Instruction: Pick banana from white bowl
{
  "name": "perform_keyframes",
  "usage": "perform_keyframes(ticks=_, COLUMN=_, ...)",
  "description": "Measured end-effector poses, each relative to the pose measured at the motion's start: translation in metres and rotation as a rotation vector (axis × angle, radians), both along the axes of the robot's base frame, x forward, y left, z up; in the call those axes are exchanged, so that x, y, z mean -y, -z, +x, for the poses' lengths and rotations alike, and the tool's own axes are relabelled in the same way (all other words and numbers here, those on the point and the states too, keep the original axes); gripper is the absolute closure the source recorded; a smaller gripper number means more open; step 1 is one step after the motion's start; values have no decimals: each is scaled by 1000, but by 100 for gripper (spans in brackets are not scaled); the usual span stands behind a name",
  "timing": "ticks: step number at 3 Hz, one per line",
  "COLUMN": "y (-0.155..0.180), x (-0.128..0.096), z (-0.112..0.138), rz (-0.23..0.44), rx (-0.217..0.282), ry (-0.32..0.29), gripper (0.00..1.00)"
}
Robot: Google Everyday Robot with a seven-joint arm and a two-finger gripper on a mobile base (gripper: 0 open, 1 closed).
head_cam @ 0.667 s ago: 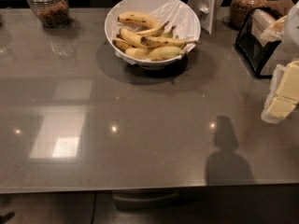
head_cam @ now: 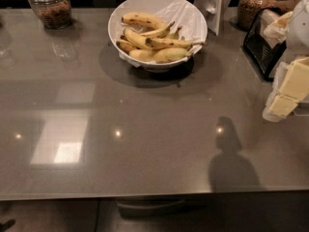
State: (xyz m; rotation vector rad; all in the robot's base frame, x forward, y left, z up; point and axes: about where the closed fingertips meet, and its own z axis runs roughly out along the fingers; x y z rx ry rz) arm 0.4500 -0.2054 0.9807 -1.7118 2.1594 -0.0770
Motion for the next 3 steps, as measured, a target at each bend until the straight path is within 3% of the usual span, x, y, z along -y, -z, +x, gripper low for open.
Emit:
perform_keyframes(ticks=1, y=3, x=-19, z=24, rz=102, rx=45, ry=-51, gripper=0)
perform_keyframes(ticks=3, y=1, x=-85, z=85, rz=375, rx=101, ry=-184, gripper=0)
